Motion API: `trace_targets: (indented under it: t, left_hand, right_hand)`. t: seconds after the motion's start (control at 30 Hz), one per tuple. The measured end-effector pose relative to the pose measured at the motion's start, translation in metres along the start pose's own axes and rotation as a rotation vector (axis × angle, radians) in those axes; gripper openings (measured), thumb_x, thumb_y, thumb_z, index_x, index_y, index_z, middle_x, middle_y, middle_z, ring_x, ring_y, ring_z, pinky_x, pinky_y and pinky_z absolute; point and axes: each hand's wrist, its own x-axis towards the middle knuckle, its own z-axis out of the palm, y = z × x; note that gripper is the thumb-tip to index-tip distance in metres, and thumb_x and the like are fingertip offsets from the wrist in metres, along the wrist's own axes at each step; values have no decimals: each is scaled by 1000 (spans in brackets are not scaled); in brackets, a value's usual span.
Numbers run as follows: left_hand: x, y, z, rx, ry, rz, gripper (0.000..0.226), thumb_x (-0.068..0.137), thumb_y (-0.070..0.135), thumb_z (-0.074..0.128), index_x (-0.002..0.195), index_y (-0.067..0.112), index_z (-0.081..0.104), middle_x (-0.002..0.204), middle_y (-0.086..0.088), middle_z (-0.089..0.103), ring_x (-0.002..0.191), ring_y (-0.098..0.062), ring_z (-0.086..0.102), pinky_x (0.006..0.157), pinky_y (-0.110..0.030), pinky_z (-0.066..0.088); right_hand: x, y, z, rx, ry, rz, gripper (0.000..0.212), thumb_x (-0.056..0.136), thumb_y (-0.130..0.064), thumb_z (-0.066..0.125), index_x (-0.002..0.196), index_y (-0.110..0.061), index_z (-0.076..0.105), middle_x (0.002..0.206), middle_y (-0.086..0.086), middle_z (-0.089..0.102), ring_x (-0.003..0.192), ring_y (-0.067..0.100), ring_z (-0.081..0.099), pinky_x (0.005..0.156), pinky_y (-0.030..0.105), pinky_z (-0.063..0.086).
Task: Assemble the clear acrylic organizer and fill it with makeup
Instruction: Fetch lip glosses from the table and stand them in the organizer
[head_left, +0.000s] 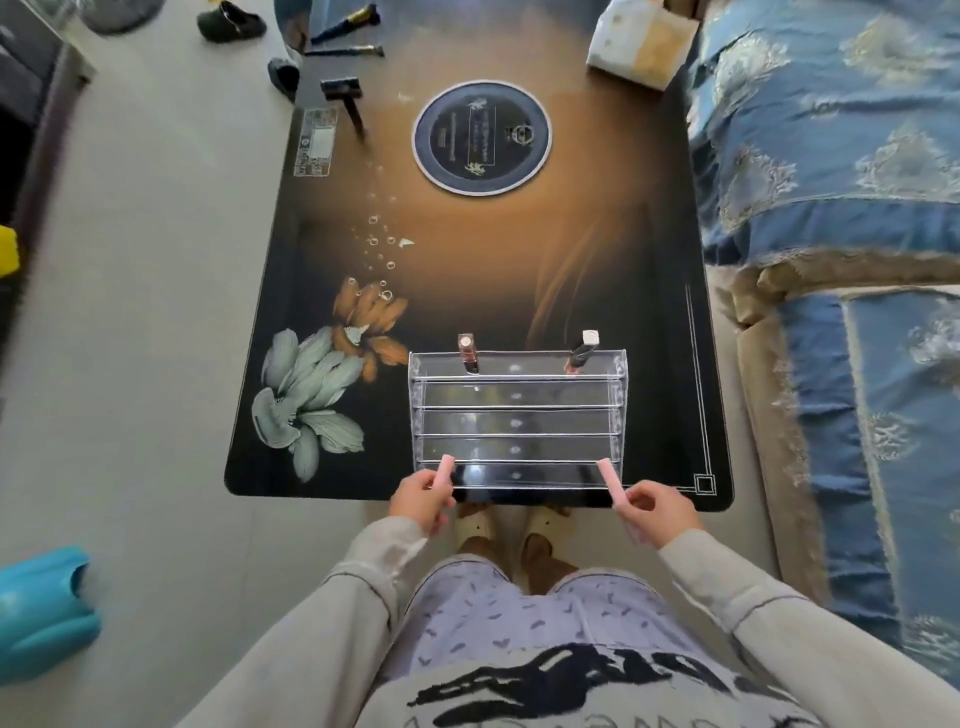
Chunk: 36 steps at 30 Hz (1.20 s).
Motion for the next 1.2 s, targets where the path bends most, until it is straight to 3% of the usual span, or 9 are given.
trace_targets:
  t: [0.07, 0.2, 0.37, 0.43, 0.5, 0.57, 0.7, 0.9, 1.2]
  left_hand:
    - [2, 4, 4, -9, 12, -5, 31, 94, 21, 48, 64, 17, 52, 63, -4, 53, 43, -15, 37, 41, -20, 31]
    - [5, 23, 5, -15, -16, 44, 25, 95, 19, 48, 71, 15, 54, 66, -4, 53, 50, -14, 42, 45, -21, 35]
    - [10, 56, -2, -19, 55, 234, 11, 92, 16, 52, 92, 8, 59, 75, -2, 59, 68, -14, 55, 64, -22, 44]
    - [11, 66, -4, -34, 110, 347, 14, 92, 23, 54, 91, 11, 60, 88, -5, 63, 83, -16, 58, 76, -27, 45]
    - [11, 74, -6, -100, 138, 410, 17, 92, 29, 54, 90, 14, 62, 92, -6, 66, 89, -16, 61, 79, -24, 46]
    - [11, 78, -7, -169, 175, 420, 18, 90, 27, 57, 96, 13, 65, 93, -6, 67, 92, -17, 62, 81, -23, 49]
    - [11, 78, -4, -282, 224, 398, 27, 86, 18, 64, 110, 6, 67, 103, -10, 68, 101, -20, 61, 95, -33, 48]
    - [12, 82, 4, -315, 260, 408, 25, 85, 13, 64, 106, 2, 68, 107, -21, 70, 106, -31, 64, 99, -43, 49]
    - [15, 80, 14, -131, 243, 465, 26, 85, 7, 64, 110, 3, 66, 109, -12, 69, 96, -17, 59, 89, -26, 46]
  right_hand:
    - [4, -11, -5, 49, -4, -46, 10, 83, -17, 63, 86, -7, 65, 82, 3, 61, 78, 18, 55, 64, 23, 39]
    - [13, -33, -11, 124, 52, -112, 15, 82, -12, 65, 92, -2, 65, 88, 7, 64, 85, 21, 59, 79, 27, 45]
    - [22, -66, -16, 227, 151, -230, 6, 83, -11, 64, 86, -6, 63, 83, 4, 63, 80, 17, 59, 81, 26, 47]
    - [25, -78, -17, 304, 211, -265, 6, 85, -13, 62, 84, -7, 63, 80, 2, 63, 78, 16, 59, 79, 25, 47]
    - [28, -88, -16, 358, 257, -282, 9, 86, -13, 61, 89, -5, 65, 81, 2, 63, 78, 16, 59, 79, 25, 48]
    - [32, -94, -15, 369, 295, -295, 9, 88, -14, 60, 91, -8, 65, 81, 2, 62, 77, 16, 58, 77, 23, 46]
    - [36, -93, -10, 396, 333, -305, 7, 89, -17, 59, 92, -12, 63, 82, 1, 61, 81, 16, 59, 78, 26, 49]
    - [43, -85, -8, 368, 372, -327, 10, 87, -16, 61, 94, -8, 64, 85, -4, 59, 84, 11, 56, 76, 21, 43]
    - [49, -83, -8, 299, 262, -302, 15, 88, -13, 59, 100, -6, 63, 102, 13, 68, 89, 17, 57, 84, 23, 42]
